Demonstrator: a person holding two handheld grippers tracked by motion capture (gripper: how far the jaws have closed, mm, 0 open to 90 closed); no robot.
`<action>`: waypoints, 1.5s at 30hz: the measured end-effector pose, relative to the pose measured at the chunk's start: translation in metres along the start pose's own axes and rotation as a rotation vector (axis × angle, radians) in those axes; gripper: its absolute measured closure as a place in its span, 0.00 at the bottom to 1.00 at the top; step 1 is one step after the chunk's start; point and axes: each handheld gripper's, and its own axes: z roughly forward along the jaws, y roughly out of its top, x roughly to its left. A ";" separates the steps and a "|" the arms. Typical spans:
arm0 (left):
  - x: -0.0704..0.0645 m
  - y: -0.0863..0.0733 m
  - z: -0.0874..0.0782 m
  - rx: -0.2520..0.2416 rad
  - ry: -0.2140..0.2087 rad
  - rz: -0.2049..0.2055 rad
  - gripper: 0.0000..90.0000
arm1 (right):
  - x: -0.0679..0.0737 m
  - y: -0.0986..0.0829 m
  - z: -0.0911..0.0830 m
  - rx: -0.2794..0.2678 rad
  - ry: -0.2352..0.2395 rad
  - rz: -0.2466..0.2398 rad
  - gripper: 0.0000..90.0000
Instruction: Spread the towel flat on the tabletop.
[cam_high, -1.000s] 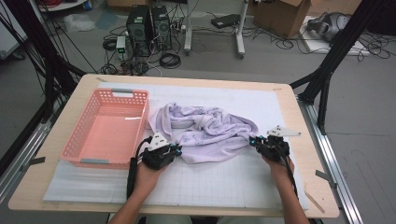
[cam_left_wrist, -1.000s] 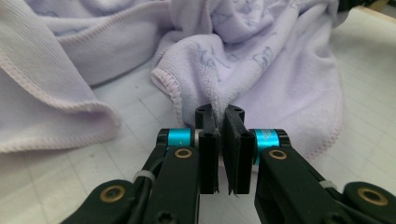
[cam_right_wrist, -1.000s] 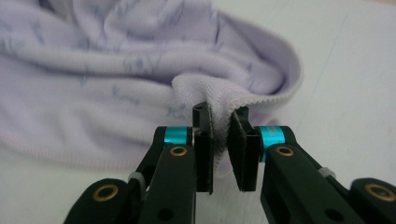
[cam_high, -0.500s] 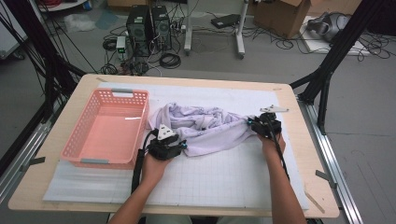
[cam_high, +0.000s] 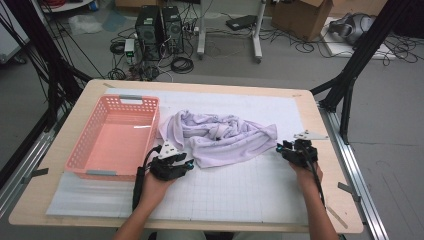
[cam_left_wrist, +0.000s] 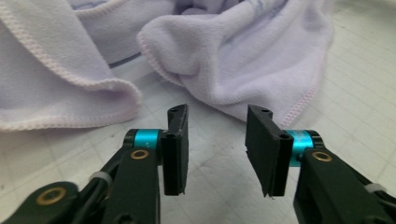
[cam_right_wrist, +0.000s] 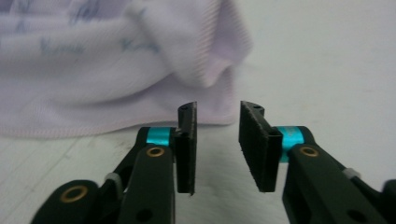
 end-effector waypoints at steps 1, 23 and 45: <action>-0.001 0.000 0.001 0.000 -0.007 -0.003 0.69 | 0.005 0.001 0.005 0.008 -0.008 -0.019 0.65; -0.012 0.006 0.015 0.103 -0.040 0.090 0.75 | 0.000 -0.031 -0.041 0.039 -0.058 -0.043 0.97; -0.051 0.036 0.065 0.137 -0.045 0.237 0.79 | 0.005 -0.025 -0.035 0.009 -0.015 -0.066 0.95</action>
